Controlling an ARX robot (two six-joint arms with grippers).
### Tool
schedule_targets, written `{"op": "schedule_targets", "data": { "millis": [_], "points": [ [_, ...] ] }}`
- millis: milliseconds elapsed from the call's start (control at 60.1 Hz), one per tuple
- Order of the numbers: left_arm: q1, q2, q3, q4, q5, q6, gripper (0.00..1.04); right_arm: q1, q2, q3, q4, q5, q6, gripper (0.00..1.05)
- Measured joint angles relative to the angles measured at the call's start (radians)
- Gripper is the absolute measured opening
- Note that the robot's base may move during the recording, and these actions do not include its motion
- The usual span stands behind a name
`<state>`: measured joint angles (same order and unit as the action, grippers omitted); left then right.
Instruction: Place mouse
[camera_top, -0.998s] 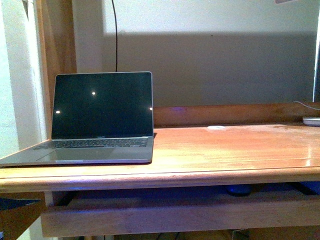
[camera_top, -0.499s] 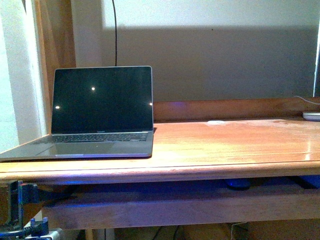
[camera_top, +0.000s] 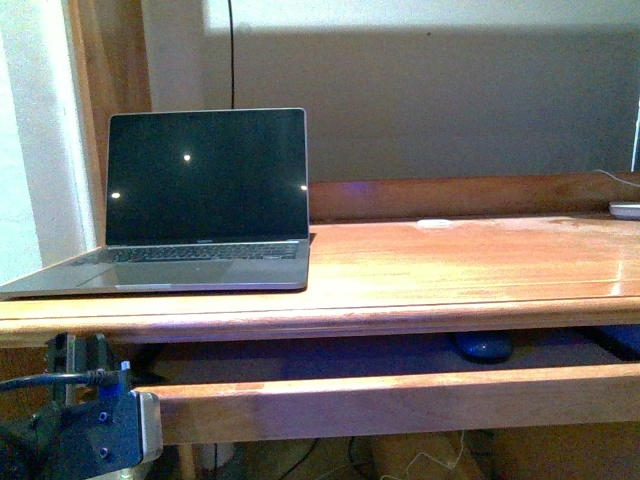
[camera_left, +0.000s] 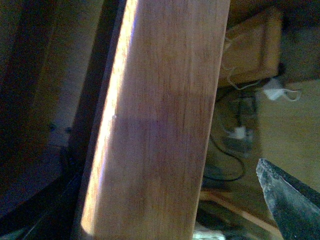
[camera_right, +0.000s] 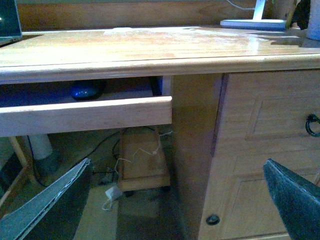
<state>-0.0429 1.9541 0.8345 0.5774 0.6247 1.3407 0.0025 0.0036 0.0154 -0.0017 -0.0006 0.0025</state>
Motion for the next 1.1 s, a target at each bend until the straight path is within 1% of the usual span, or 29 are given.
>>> {"op": "schedule_targets", "data": {
  "millis": [50, 133, 300, 416, 483, 566, 582, 666, 715, 732, 749, 765, 782, 799, 815, 865, 915, 948, 998, 1098],
  "points": [
    [-0.015, -0.042, -0.023, -0.071, 0.012, -0.014, 0.98, 0.000, 0.000, 0.000, 0.000, 0.000, 0.000, 1.04],
    [-0.039, -0.099, -0.068, -0.132, 0.049, -0.046, 0.98, 0.000, 0.000, 0.000, 0.000, 0.000, 0.000, 1.04],
    [-0.125, -0.250, -0.191, -0.225, 0.145, -0.231, 0.98, 0.000, 0.000, 0.000, 0.000, 0.000, 0.000, 1.04],
    [-0.155, -0.317, -0.222, -0.292, 0.174, -0.318, 0.98, 0.000, 0.000, 0.000, 0.000, 0.000, 0.000, 1.04],
    [-0.170, -0.347, -0.240, -0.286, 0.185, -0.398, 0.98, 0.000, 0.000, 0.000, 0.000, 0.000, 0.000, 1.04],
    [-0.189, -0.392, -0.259, -0.254, 0.213, -0.581, 0.98, 0.000, 0.000, 0.000, 0.000, 0.000, 0.000, 1.04],
    [-0.191, -0.398, -0.262, -0.249, 0.217, -0.594, 0.98, 0.000, 0.000, 0.000, 0.000, 0.000, 0.000, 1.04],
    [-0.206, -0.450, -0.295, -0.159, 0.248, -0.855, 0.98, 0.000, 0.000, 0.000, 0.000, 0.000, 0.000, 1.04],
    [-0.215, -0.476, -0.312, -0.086, 0.250, -0.991, 0.98, 0.000, 0.000, 0.000, 0.000, 0.000, 0.000, 1.04],
    [-0.216, -0.483, -0.315, -0.066, 0.248, -1.007, 0.98, 0.000, 0.000, 0.000, 0.000, 0.000, 0.000, 1.04],
    [-0.219, -0.497, -0.320, -0.024, 0.241, -1.095, 0.98, 0.000, 0.000, 0.000, 0.000, 0.000, 0.000, 1.04],
    [-0.220, -0.504, -0.322, -0.003, 0.237, -1.111, 0.98, 0.000, 0.000, 0.000, 0.000, 0.000, 0.000, 1.04],
    [-0.222, -0.520, -0.324, 0.040, 0.227, -1.199, 0.98, 0.000, 0.000, 0.000, 0.000, 0.000, 0.000, 1.04],
    [-0.222, -0.527, -0.324, 0.061, 0.220, -1.216, 0.98, 0.000, 0.000, 0.000, 0.000, 0.000, 0.000, 1.04],
    [-0.222, -0.544, -0.324, 0.100, 0.207, -1.302, 0.98, 0.000, 0.000, 0.000, 0.000, 0.000, 0.000, 1.04],
    [-0.222, -0.581, -0.323, 0.153, 0.161, -1.432, 0.98, 0.000, 0.000, 0.000, 0.000, 0.000, 0.000, 1.04],
    [-0.219, -0.636, -0.321, 0.139, 0.101, -1.559, 0.98, 0.000, 0.000, 0.000, 0.000, 0.000, 0.000, 1.04],
    [-0.216, -0.669, -0.321, 0.113, 0.060, -1.607, 0.98, 0.000, 0.000, 0.000, 0.000, 0.000, 0.000, 1.04],
    [-0.211, -0.707, -0.321, 0.066, -0.001, -1.640, 0.98, 0.000, 0.000, 0.000, 0.000, 0.000, 0.000, 1.04],
    [-0.185, -0.785, -0.323, -0.060, -0.168, -1.657, 0.98, 0.000, 0.000, 0.000, 0.000, 0.000, 0.000, 1.04]
  ]
}}
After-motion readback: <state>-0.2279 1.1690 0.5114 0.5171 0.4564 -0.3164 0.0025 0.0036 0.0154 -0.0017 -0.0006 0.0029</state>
